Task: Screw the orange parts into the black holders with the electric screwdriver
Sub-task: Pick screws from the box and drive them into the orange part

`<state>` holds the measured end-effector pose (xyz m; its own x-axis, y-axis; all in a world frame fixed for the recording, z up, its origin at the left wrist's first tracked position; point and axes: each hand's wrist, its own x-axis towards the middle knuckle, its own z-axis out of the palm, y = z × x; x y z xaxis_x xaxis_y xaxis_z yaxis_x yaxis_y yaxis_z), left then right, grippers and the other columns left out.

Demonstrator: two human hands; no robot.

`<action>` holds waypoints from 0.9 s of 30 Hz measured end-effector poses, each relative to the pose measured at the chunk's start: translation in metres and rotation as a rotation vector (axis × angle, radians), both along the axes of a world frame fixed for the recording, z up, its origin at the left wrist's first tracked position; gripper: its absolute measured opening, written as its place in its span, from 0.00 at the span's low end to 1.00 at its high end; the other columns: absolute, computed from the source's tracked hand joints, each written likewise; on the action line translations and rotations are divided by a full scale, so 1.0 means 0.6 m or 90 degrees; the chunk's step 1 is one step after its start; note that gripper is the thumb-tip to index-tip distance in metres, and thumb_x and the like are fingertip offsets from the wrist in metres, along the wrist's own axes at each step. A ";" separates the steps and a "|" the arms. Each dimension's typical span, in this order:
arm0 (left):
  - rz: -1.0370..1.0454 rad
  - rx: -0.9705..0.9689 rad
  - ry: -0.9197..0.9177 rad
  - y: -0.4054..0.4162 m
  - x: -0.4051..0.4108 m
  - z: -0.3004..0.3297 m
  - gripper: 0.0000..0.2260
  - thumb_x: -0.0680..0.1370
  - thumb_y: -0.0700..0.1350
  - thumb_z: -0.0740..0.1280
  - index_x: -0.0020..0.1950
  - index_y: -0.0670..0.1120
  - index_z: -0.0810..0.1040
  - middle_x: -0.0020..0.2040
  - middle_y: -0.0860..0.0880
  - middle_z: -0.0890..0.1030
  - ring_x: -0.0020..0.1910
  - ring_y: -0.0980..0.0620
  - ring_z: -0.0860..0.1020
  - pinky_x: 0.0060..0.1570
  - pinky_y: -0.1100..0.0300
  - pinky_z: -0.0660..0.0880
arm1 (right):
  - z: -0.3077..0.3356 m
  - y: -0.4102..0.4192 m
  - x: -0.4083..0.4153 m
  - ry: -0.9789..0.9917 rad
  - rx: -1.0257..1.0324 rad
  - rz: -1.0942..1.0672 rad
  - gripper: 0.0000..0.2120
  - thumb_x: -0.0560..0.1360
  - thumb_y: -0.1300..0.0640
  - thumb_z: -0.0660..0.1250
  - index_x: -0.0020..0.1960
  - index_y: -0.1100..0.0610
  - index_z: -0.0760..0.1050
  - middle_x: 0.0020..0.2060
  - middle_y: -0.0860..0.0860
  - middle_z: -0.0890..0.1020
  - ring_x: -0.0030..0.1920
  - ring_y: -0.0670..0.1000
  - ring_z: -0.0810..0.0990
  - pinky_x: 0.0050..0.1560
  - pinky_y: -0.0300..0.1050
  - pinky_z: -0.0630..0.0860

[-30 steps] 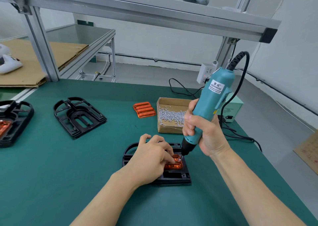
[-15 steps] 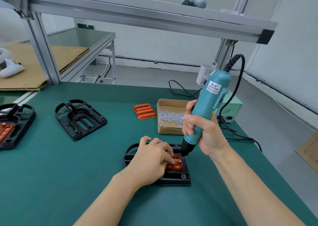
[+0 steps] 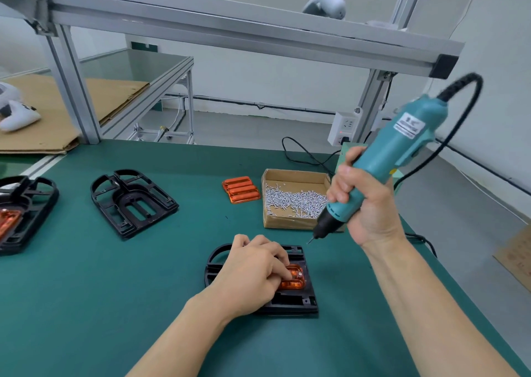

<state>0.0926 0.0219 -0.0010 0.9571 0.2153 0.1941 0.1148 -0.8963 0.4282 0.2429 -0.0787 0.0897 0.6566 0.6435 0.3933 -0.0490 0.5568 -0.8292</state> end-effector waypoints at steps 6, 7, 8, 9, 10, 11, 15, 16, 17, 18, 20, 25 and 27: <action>-0.003 -0.003 -0.005 -0.001 -0.002 0.000 0.11 0.79 0.47 0.63 0.54 0.58 0.83 0.56 0.64 0.75 0.57 0.64 0.64 0.57 0.63 0.52 | -0.053 -0.012 0.004 0.148 0.098 -0.118 0.09 0.70 0.64 0.65 0.41 0.50 0.72 0.26 0.46 0.67 0.26 0.45 0.67 0.32 0.39 0.70; -0.002 -0.006 -0.004 -0.001 -0.001 0.001 0.11 0.78 0.47 0.63 0.54 0.58 0.83 0.56 0.64 0.75 0.57 0.64 0.64 0.58 0.63 0.52 | -0.061 -0.014 0.006 0.162 0.110 -0.133 0.08 0.70 0.63 0.65 0.41 0.50 0.72 0.27 0.46 0.68 0.26 0.45 0.67 0.33 0.39 0.70; -0.001 -0.011 -0.004 -0.001 -0.001 0.002 0.11 0.78 0.47 0.63 0.54 0.58 0.82 0.56 0.64 0.76 0.57 0.64 0.65 0.59 0.63 0.52 | -0.069 -0.016 0.008 0.176 0.119 -0.146 0.08 0.71 0.63 0.65 0.42 0.50 0.71 0.27 0.46 0.68 0.26 0.45 0.67 0.33 0.39 0.71; 0.001 -0.018 -0.006 -0.001 0.000 0.003 0.11 0.78 0.47 0.63 0.54 0.58 0.82 0.55 0.64 0.76 0.57 0.64 0.65 0.59 0.63 0.52 | -0.077 -0.018 0.011 0.190 0.128 -0.157 0.08 0.71 0.63 0.65 0.42 0.50 0.71 0.27 0.45 0.68 0.26 0.45 0.67 0.33 0.39 0.71; 0.002 -0.024 -0.009 -0.001 0.000 0.004 0.11 0.78 0.46 0.63 0.54 0.58 0.82 0.55 0.64 0.76 0.57 0.65 0.65 0.59 0.63 0.52 | -0.085 -0.021 0.014 0.204 0.137 -0.167 0.08 0.71 0.62 0.65 0.42 0.50 0.71 0.27 0.45 0.68 0.26 0.45 0.67 0.33 0.38 0.71; 0.004 -0.030 -0.015 0.000 0.001 0.006 0.10 0.78 0.46 0.64 0.54 0.58 0.82 0.54 0.64 0.77 0.57 0.65 0.65 0.60 0.63 0.52 | -0.092 -0.024 0.018 0.216 0.145 -0.177 0.08 0.71 0.62 0.65 0.42 0.49 0.71 0.26 0.45 0.67 0.26 0.45 0.67 0.33 0.38 0.71; 0.041 -0.072 -0.051 0.009 0.014 0.020 0.10 0.77 0.45 0.65 0.52 0.57 0.83 0.52 0.63 0.78 0.56 0.64 0.68 0.60 0.64 0.55 | -0.106 -0.035 0.034 0.230 0.162 -0.205 0.08 0.72 0.62 0.64 0.42 0.50 0.70 0.26 0.44 0.67 0.26 0.44 0.67 0.33 0.37 0.71; 0.057 -0.081 -0.057 0.014 0.021 0.026 0.09 0.77 0.44 0.66 0.52 0.56 0.83 0.52 0.62 0.79 0.56 0.63 0.69 0.60 0.63 0.56 | -0.108 -0.036 0.037 0.229 0.164 -0.207 0.08 0.72 0.62 0.64 0.42 0.50 0.70 0.26 0.44 0.66 0.26 0.44 0.67 0.33 0.38 0.71; 0.074 -0.092 -0.061 0.020 0.030 0.032 0.09 0.76 0.44 0.66 0.51 0.55 0.83 0.51 0.61 0.80 0.56 0.61 0.70 0.61 0.62 0.58 | -0.108 -0.036 0.038 0.228 0.165 -0.209 0.08 0.72 0.63 0.64 0.42 0.50 0.70 0.26 0.44 0.66 0.26 0.45 0.67 0.34 0.38 0.71; 0.093 -0.106 -0.063 0.026 0.041 0.038 0.08 0.76 0.44 0.67 0.51 0.55 0.83 0.51 0.59 0.80 0.55 0.60 0.71 0.61 0.61 0.61 | -0.108 -0.036 0.039 0.229 0.168 -0.208 0.09 0.72 0.63 0.64 0.41 0.50 0.70 0.27 0.45 0.67 0.26 0.45 0.67 0.34 0.38 0.71; 0.127 -0.137 -0.062 0.039 0.070 0.053 0.07 0.76 0.44 0.68 0.51 0.52 0.84 0.49 0.55 0.81 0.52 0.56 0.75 0.59 0.59 0.69 | -0.107 -0.036 0.039 0.234 0.176 -0.205 0.09 0.72 0.63 0.64 0.41 0.49 0.71 0.27 0.45 0.67 0.26 0.45 0.67 0.33 0.38 0.71; 0.175 -0.141 -0.003 0.068 0.155 0.072 0.07 0.76 0.43 0.69 0.51 0.48 0.84 0.48 0.51 0.84 0.45 0.54 0.78 0.52 0.57 0.76 | -0.107 -0.041 0.035 0.247 0.178 -0.203 0.11 0.71 0.63 0.64 0.38 0.47 0.73 0.26 0.44 0.66 0.26 0.45 0.66 0.33 0.38 0.71; 0.191 -0.132 0.029 0.077 0.182 0.068 0.07 0.75 0.42 0.70 0.50 0.48 0.84 0.48 0.51 0.84 0.45 0.54 0.79 0.53 0.56 0.77 | -0.108 -0.043 0.034 0.256 0.178 -0.206 0.11 0.71 0.64 0.64 0.38 0.48 0.74 0.26 0.45 0.66 0.26 0.45 0.66 0.32 0.38 0.71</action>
<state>0.2016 0.0683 0.0398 0.8517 0.5184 0.0762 0.3826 -0.7147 0.5855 0.2634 -0.1045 0.0247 0.9352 0.2932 0.1985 -0.1204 0.7906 -0.6004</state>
